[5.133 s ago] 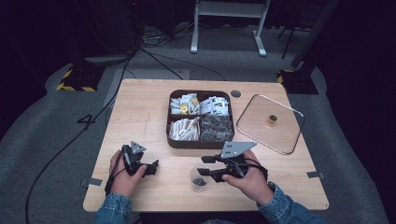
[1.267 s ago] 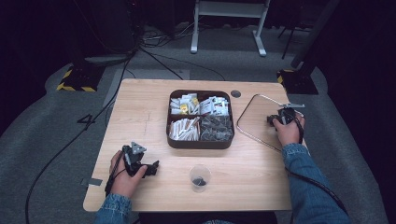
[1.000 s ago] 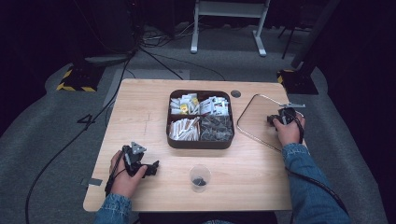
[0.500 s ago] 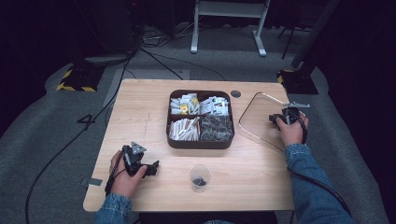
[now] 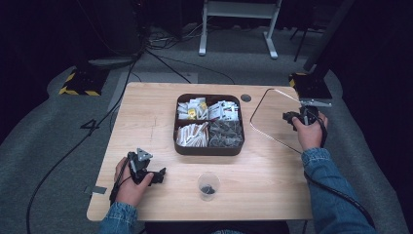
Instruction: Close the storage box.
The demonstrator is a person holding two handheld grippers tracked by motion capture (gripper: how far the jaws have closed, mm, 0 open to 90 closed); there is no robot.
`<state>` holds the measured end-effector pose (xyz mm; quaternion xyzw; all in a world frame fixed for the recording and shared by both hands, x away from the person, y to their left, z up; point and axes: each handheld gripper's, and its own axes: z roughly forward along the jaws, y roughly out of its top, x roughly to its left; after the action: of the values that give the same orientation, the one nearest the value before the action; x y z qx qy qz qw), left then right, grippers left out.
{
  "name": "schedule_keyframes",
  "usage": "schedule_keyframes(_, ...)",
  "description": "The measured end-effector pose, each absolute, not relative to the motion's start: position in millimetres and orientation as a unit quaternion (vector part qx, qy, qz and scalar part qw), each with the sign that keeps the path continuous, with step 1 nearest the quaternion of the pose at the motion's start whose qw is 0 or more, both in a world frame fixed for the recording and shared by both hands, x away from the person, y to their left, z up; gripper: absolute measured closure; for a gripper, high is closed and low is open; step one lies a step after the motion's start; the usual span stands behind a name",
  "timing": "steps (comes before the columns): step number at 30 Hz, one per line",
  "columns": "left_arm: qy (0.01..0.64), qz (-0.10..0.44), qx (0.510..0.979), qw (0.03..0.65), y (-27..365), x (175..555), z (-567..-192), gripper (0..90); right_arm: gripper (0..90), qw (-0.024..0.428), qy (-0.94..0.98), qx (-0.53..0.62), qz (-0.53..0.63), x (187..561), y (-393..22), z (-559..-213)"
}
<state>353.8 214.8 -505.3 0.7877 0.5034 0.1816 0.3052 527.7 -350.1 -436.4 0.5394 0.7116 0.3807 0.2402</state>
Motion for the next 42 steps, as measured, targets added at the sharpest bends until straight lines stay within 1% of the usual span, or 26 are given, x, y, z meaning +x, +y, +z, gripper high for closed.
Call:
schedule_keyframes(9,0.502,0.181,0.789,0.306,214,355,-505,0.0,59.3,0.242,0.721,0.517,0.393,522,-339,-412)
schedule_keyframes(16,0.502,0.180,0.788,0.306,213,356,-505,0.0,59.3,0.237,0.732,0.496,0.403,518,-318,-394)
schedule_keyframes(29,0.508,0.181,0.785,0.304,211,358,-505,0.1,59.3,0.206,0.765,0.439,0.424,518,-253,-367)
schedule_keyframes(42,0.510,0.181,0.784,0.305,211,357,-505,0.0,59.3,0.181,0.792,0.393,0.430,522,-197,-360)
